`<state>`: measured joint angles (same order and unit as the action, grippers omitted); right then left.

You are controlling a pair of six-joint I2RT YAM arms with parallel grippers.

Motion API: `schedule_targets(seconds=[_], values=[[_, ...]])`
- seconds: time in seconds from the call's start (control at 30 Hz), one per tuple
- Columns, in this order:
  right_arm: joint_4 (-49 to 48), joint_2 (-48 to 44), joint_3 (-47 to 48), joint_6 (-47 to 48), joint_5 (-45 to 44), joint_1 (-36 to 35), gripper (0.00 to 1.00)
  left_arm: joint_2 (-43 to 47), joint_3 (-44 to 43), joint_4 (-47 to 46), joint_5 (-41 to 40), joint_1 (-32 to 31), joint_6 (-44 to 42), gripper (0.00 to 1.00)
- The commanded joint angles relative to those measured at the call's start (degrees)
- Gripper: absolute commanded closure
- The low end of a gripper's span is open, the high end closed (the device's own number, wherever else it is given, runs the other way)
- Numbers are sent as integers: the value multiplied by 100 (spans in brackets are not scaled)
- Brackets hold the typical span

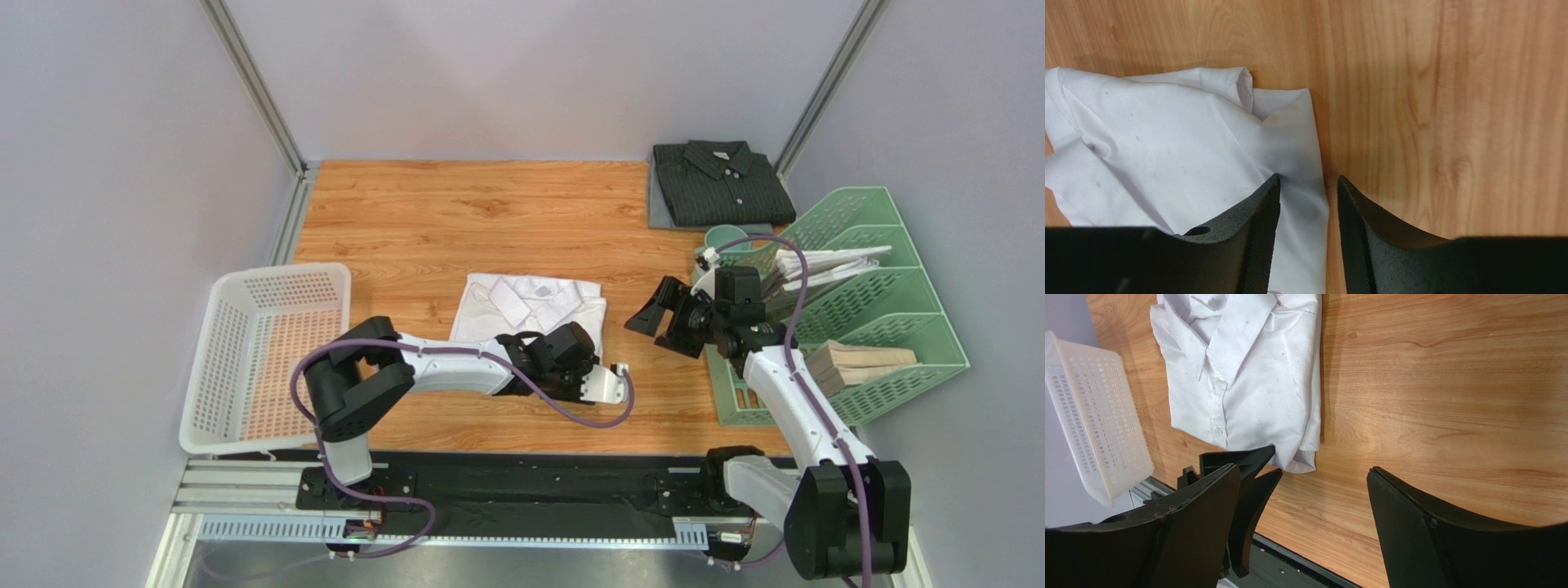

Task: Fold and stack the long sleeve shirts
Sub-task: Neatly place the folded shirt into the bin

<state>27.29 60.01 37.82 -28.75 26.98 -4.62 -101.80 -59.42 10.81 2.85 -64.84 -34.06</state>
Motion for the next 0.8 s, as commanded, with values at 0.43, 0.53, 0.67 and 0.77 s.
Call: schedule_targets(seconds=[0.43,0.53,0.67,0.77], values=[[-1137,2348,418,-763,957,-118,0,-42,-904,-10,1322,1148,418,100],[-1732,2690,463,-1219,1072,-240,0,28,-966,96,1384,1166,462,100],[-2666,2964,428,-1949,1160,-373,0,90,-1001,185,1393,1201,471,100],[-3211,3052,375,-2353,1125,-434,0,90,-1063,229,1411,1263,506,100]])
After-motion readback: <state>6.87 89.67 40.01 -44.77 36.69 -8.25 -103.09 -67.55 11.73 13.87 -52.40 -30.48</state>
